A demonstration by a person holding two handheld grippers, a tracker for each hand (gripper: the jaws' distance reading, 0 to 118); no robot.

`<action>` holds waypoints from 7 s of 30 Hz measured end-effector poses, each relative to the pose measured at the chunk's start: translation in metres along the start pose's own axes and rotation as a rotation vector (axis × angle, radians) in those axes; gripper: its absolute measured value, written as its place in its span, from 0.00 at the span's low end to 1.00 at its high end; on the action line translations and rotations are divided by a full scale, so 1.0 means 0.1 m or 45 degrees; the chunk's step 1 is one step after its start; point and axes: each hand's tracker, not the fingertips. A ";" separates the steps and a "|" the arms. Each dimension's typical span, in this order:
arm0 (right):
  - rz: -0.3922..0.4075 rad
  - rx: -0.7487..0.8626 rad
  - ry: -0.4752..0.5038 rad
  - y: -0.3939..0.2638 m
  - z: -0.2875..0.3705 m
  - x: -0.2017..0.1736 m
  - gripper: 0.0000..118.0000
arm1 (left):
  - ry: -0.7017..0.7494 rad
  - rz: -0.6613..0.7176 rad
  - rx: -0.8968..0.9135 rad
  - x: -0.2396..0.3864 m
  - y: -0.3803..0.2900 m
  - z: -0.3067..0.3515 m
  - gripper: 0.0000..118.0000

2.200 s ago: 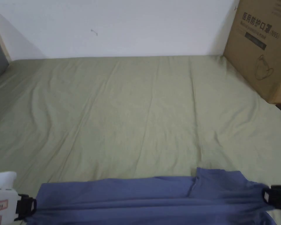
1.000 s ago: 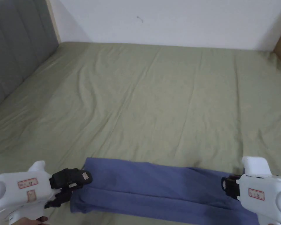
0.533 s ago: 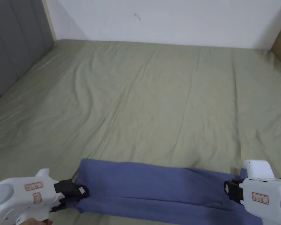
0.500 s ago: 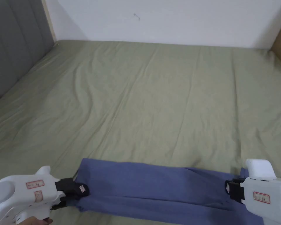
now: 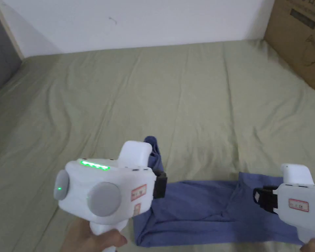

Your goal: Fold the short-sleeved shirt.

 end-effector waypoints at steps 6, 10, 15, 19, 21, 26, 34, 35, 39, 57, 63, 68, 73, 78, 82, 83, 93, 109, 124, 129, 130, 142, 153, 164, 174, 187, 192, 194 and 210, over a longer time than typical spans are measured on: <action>-0.082 -0.006 -0.050 -0.11 0.08 0.34 0.00 | -0.251 0.065 -0.228 0.37 -0.23 -0.85 0.83; -0.144 0.000 -0.077 -0.15 0.17 0.44 0.00 | -0.247 0.232 -0.262 0.22 -0.28 -0.86 0.82; -0.169 0.028 -0.058 -0.14 0.18 0.44 0.00 | -0.274 0.458 -0.085 -0.25 -0.23 -0.45 0.20; -0.170 0.031 -0.035 -0.12 0.11 0.37 0.00 | -0.123 0.524 -0.094 -0.53 -0.33 -0.43 0.00; -0.162 0.027 -0.021 -0.12 0.08 0.31 0.00 | -0.163 0.577 -0.155 -0.59 -0.45 -0.52 0.00; -0.158 0.020 -0.005 -0.15 0.04 0.27 0.00 | -0.196 0.443 -0.291 -0.28 -0.55 -0.90 0.00; -0.180 0.014 -0.015 -0.20 0.10 0.36 0.00 | -0.342 0.407 -0.377 0.28 -0.56 -1.23 0.00; -0.188 0.017 -0.016 -0.21 0.11 0.38 0.00 | -0.349 0.403 -0.372 0.34 -0.54 -1.24 0.00; -0.213 0.017 -0.016 -0.22 0.11 0.42 0.00 | -0.365 0.343 -0.390 0.54 -0.55 -1.32 0.00; -0.180 0.015 0.017 -0.16 0.15 0.26 0.00 | -0.378 0.731 -0.048 -1.00 -0.74 -0.25 0.00; -0.127 -0.006 0.033 -0.11 0.07 0.04 0.00 | -0.304 0.798 -0.006 -1.46 -1.09 -0.04 0.27; -0.074 -0.025 0.056 -0.06 0.01 -0.15 0.00 | -0.511 0.961 -0.103 -1.49 -1.23 -0.48 0.90; -0.032 -0.046 0.049 -0.04 0.00 -0.24 0.00 | -0.678 1.057 -0.077 -1.44 -1.37 -0.87 0.91; -0.085 -0.091 0.091 0.00 0.00 -0.28 0.00 | -0.691 1.068 -0.134 -1.52 -1.29 -0.90 0.08; -0.025 -0.080 0.089 0.07 0.01 -0.44 0.00 | -0.716 1.066 -0.170 -1.66 -1.36 -0.89 0.07; -0.008 -0.081 0.089 0.08 0.00 -0.48 0.00 | -0.750 1.082 -0.147 -1.68 -1.37 -0.86 0.07; -0.032 -0.091 0.177 0.16 -0.15 -0.77 0.00 | -0.626 0.999 -0.086 -2.23 -1.49 -0.29 0.07; -0.007 -0.146 0.169 0.01 -0.27 -0.79 0.00 | -0.134 1.061 -0.007 -3.09 -1.67 1.12 0.07; -0.146 -0.083 0.158 -0.08 -0.08 -0.24 0.00 | -0.326 0.527 -0.065 -1.25 -0.16 0.49 0.07; -0.240 -0.057 0.134 -0.20 0.00 0.03 0.00 | -0.343 0.299 -0.290 -0.58 -0.08 -0.27 0.25; -0.272 -0.059 0.125 -0.23 0.01 0.09 0.00 | -0.367 0.309 -0.326 -0.51 -0.11 -0.43 0.41; -0.325 -0.065 0.121 -0.28 -0.02 0.19 0.00 | -0.382 0.576 -0.164 -1.04 -0.27 -0.12 0.02; -0.250 -0.101 0.155 -0.24 -0.16 -0.01 0.00 | -0.315 0.731 -0.281 -1.11 -0.76 -0.55 0.00; -0.275 -0.107 0.124 -0.29 -0.12 0.13 0.00 | -0.376 0.521 -0.382 -0.33 -0.66 -1.04 0.00; -0.244 -0.117 0.120 -0.26 -0.09 0.03 0.00 | -0.603 0.540 -0.430 0.03 -0.67 -1.16 0.00; 0.091 -0.109 0.399 0.17 -0.24 -1.03 0.00 | -0.421 0.836 0.001 -1.30 -1.00 0.19 0.00; 0.266 -0.273 0.446 0.08 -0.72 -1.62 0.00 | -0.356 1.006 0.054 -1.77 -1.44 0.48 0.00; 0.294 -0.359 0.281 -0.03 -0.99 -1.72 0.00 | -0.328 1.049 0.082 -1.83 -1.56 0.52 0.00; 0.209 -0.405 0.313 -0.06 -1.11 -1.61 0.00 | -0.568 1.101 0.009 -2.07 -1.41 -0.32 0.94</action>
